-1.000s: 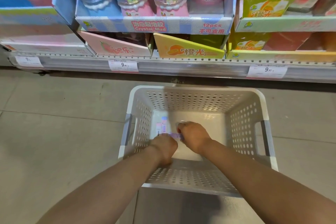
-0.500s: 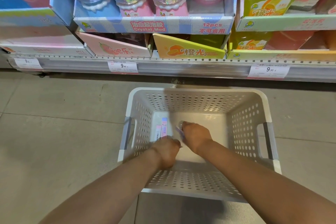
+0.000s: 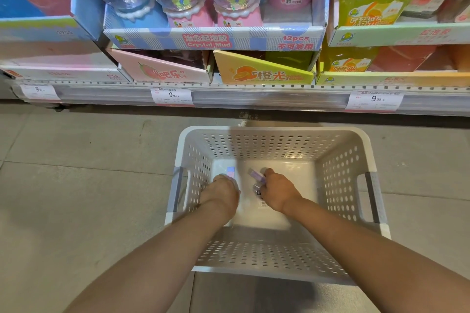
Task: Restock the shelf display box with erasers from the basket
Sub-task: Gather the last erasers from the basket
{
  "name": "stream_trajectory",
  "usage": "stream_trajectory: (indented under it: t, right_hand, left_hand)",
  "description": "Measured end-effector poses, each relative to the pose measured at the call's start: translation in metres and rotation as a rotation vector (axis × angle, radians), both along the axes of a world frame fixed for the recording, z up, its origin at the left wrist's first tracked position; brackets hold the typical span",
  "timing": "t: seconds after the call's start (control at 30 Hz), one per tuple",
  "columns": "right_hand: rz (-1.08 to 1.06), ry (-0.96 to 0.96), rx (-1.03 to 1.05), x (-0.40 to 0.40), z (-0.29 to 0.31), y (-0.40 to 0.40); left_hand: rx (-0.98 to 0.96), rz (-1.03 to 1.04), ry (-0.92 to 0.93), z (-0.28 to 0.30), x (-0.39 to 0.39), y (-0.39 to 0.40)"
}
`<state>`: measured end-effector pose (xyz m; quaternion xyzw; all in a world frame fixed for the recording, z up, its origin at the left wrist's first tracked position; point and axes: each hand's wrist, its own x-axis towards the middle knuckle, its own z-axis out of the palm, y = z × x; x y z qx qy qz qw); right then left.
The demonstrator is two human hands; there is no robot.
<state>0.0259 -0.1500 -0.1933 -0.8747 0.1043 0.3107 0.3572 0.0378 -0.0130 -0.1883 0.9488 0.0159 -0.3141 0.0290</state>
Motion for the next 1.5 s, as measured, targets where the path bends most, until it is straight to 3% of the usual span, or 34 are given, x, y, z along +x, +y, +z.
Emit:
stream_trajectory:
  t: [0.07,0.23,0.47,0.8,1.07,1.5]
  right_hand:
    - [-0.021,0.006,0.015,-0.001,0.001,-0.001]
    - [-0.093,0.04,0.087,0.0,0.004,-0.001]
    - [-0.231,0.086,0.165,0.006,0.008,-0.001]
    - [-0.532,-0.011,0.384,0.003,0.071,0.003]
    - [-0.639,-0.144,0.41,-0.013,0.22,0.0]
    - [-0.624,-0.342,0.491,-0.035,0.557,0.005]
  left_hand:
    - [0.016,0.005,0.023,0.001,0.003,-0.003]
    - [-0.146,0.128,0.078,0.0,0.008,-0.001]
    - [-0.191,0.077,0.085,0.005,0.006,-0.002]
    - [-0.363,0.049,0.059,0.078,0.022,-0.015]
    - [-0.568,0.023,0.017,0.225,0.013,-0.025]
    - [-0.756,-0.058,-0.084,0.567,-0.012,-0.015]
